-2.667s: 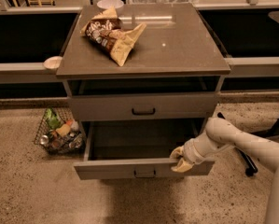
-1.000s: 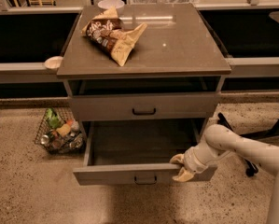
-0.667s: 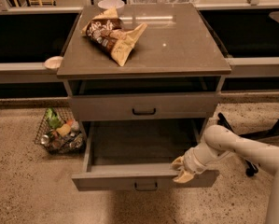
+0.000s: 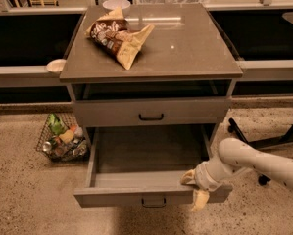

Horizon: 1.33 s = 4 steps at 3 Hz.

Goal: Open middle drawer

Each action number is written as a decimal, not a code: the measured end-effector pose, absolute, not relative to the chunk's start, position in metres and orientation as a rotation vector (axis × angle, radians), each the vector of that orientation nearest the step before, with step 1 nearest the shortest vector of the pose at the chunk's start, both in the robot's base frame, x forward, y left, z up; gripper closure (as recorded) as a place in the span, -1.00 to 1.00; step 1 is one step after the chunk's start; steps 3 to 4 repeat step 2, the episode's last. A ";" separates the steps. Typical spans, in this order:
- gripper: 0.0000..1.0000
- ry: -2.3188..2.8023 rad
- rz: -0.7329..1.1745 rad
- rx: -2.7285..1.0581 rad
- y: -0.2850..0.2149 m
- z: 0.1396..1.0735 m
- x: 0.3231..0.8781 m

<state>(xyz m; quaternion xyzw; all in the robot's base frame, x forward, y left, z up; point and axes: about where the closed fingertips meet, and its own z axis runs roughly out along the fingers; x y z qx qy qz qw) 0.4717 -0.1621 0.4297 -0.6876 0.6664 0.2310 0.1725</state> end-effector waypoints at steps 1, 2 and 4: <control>-1.00 1.876 0.575 -1.955 -0.162 0.451 0.436; -1.00 1.846 0.529 -1.955 -0.163 0.466 0.417; -1.00 1.846 0.529 -1.955 -0.163 0.466 0.417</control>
Offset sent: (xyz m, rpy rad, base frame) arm -0.0753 -0.0049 0.0585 -0.0179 -0.1683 0.0025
